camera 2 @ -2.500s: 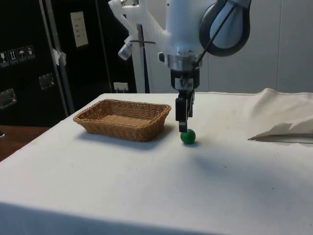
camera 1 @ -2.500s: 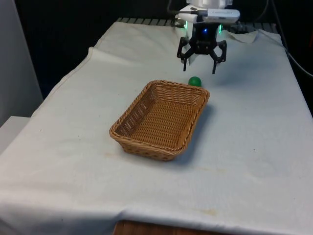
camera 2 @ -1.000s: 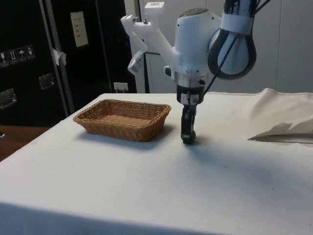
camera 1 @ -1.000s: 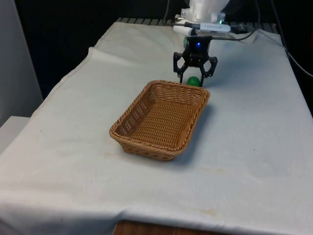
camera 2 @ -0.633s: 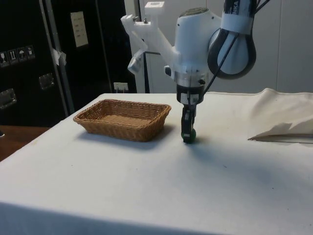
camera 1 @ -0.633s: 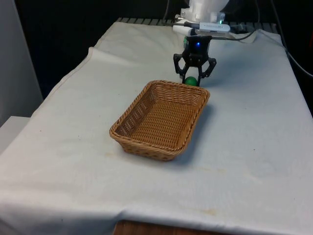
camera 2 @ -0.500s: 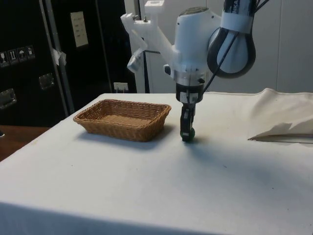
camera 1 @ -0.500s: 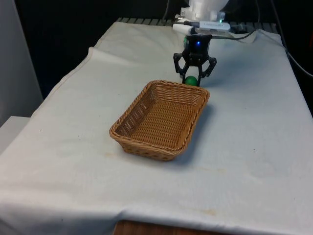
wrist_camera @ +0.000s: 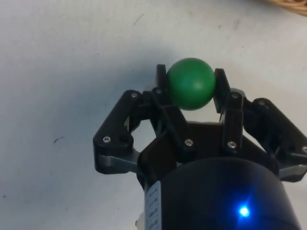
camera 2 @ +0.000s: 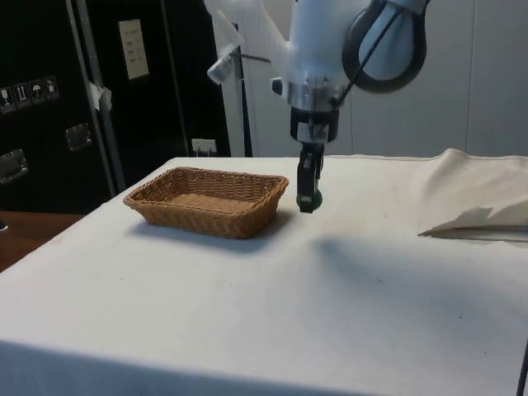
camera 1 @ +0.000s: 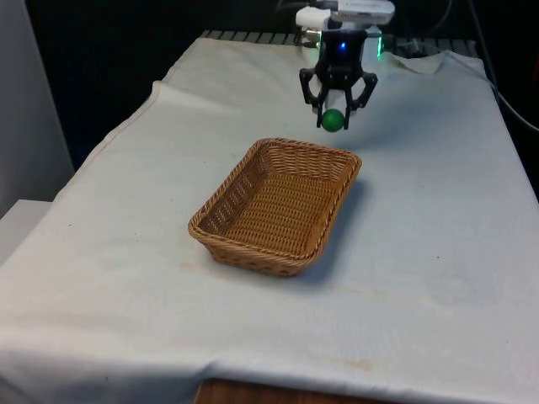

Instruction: Pick up the ball and place it into the basket.

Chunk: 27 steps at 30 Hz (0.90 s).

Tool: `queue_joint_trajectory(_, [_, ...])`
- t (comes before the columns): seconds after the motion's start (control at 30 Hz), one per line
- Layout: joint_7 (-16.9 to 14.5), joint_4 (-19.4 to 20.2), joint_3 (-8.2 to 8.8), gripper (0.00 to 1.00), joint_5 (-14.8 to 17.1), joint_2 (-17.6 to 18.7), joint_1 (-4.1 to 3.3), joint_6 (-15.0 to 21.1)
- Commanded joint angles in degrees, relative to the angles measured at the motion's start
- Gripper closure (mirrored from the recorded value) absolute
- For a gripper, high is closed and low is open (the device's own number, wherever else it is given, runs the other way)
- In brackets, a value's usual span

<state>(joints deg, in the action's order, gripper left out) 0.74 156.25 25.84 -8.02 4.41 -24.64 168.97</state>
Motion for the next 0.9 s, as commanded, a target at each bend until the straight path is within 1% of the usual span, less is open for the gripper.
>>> queue_joint_trajectory(0.0, [0.4, -0.3, 0.63, 1.00, -1.3, -0.9, 0.00, -1.1])
queue_joint_trajectory(0.03, [0.2, -0.5, 0.69, 1.00, -1.4, -2.2, 0.11, -2.4])
queue_joint_trajectory(0.13, [0.0, -0.6, 0.69, 1.00, -1.5, -4.1, 0.23, -4.2])
queue_joint_trajectory(0.17, [-0.6, -0.1, 0.40, 1.00, -0.2, -4.1, 0.00, -3.6])
queue_joint_trajectory(0.2, [-0.1, -0.7, 0.69, 1.00, -1.6, -4.7, 0.29, -4.8])
queue_joint_trajectory(0.27, [-0.3, -1.0, 0.74, 1.00, -1.7, -6.4, 0.34, -6.5])
queue_joint_trajectory(0.33, [-0.4, -1.1, 0.74, 1.00, -1.7, -7.0, 0.34, -7.0])
queue_joint_trajectory(0.37, [-0.6, -1.4, 0.80, 1.00, -1.7, -8.0, 0.40, -8.2])
queue_joint_trajectory(0.4, [-0.6, -1.5, 0.80, 1.00, -1.7, -8.6, 0.40, -8.8])
queue_joint_trajectory(0.43, [-1.3, -1.1, 0.80, 1.00, -0.5, -8.5, 0.00, -8.1])
queue_joint_trajectory(0.47, [-0.7, -1.7, 0.80, 1.00, -1.7, -9.1, 0.40, -9.4])
queue_joint_trajectory(0.5, [-0.8, -1.8, 0.80, 1.00, -1.7, -9.6, 0.40, -9.9])
queue_joint_trajectory(0.57, [-1.1, -3.0, 0.80, 1.00, -1.3, -10.8, 0.29, -12.0])
queue_joint_trajectory(0.7, [-1.4, -5.0, 0.74, 1.00, -0.7, -11.7, 0.00, -14.8])
queue_joint_trajectory(0.73, [-1.6, -4.6, 0.86, 1.00, -0.5, -11.8, -0.06, -14.3])
queue_joint_trajectory(0.77, [-1.6, -6.1, 0.80, 1.00, -0.5, -12.0, -0.11, -16.2])
queue_joint_trajectory(0.83, [-1.7, -6.6, 0.80, 1.00, -0.3, -12.0, -0.17, -16.8])
queue_joint_trajectory(0.87, [-1.9, -7.8, 0.86, 1.00, -0.1, -12.1, -0.29, -17.9])
